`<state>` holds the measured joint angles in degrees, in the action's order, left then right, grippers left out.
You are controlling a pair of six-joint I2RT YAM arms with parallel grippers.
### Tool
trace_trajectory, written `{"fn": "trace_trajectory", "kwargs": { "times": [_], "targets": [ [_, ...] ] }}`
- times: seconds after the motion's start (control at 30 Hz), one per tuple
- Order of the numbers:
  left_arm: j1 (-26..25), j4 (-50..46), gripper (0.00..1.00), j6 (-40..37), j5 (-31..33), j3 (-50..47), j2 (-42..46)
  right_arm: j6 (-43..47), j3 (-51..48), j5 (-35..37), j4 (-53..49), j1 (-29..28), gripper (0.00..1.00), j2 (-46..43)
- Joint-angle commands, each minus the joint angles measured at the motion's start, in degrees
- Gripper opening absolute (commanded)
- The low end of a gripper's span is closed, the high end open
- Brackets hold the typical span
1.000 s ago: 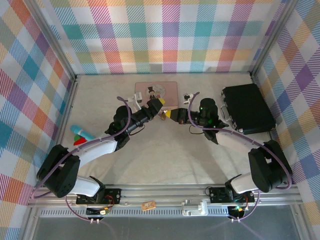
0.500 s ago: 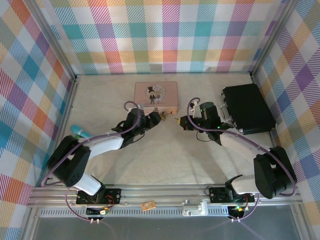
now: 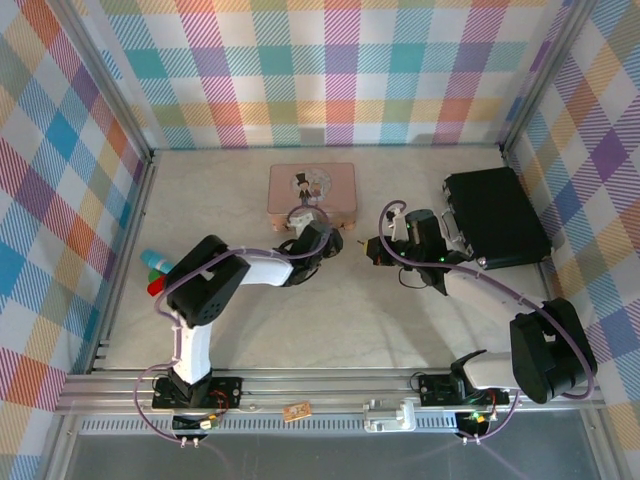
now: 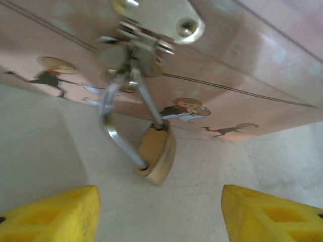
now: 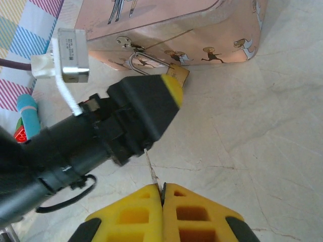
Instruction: Unlock a padlock with a key
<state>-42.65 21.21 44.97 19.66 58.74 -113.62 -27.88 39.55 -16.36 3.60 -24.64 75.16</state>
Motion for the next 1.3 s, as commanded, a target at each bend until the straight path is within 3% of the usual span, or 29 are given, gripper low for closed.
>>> {"fn": "trace_trajectory", "kwargs": {
  "times": [0.0,0.27,0.37,0.5,0.6,0.7,0.8,0.9,1.07,1.27],
  "targets": [
    [-0.9,1.8,0.63,0.0,7.4,3.1,-4.9,-1.0,-1.3,-1.4,2.7,0.5,0.0,-0.5],
    [-0.9,-1.1,0.56,1.5,15.6,9.2,-10.2,-0.5,-1.9,-1.6,2.9,0.7,0.0,-1.1],
    [0.1,-3.5,0.55,0.9,11.5,13.1,-12.6,-0.3,-2.0,-1.5,2.6,0.9,0.0,-1.6],
    [0.1,-5.7,0.34,2.0,11.0,14.7,-13.6,0.1,-2.1,-1.4,2.1,1.2,0.0,-2.4],
    [0.6,-4.8,0.23,2.2,9.3,13.6,-13.0,0.2,-2.6,-1.2,2.0,1.3,0.0,-3.1],
    [1.2,-3.9,0.15,2.1,5.0,12.2,-12.0,0.4,-2.8,-1.4,1.8,1.5,0.0,-3.2],
    [2.5,0.9,0.11,2.3,-4.4,9.3,-9.8,0.8,-2.9,-1.7,1.0,1.6,0.0,-2.9],
    [3.5,3.1,0.0,4.1,-12.4,6.0,-6.2,0.8,-3.3,-1.6,0.9,1.9,0.0,-2.1],
    [4.8,5.4,0.0,7.3,-20.2,0.9,-0.4,-0.5,-3.9,-3.9,3.2,3.6,0.0,0.3],
    [6.4,17.7,0.0,15.5,-31.5,-2.9,0.2,-5.3,-5.9,-8.1,11.6,4.8,0.0,3.3]
  ]
}}
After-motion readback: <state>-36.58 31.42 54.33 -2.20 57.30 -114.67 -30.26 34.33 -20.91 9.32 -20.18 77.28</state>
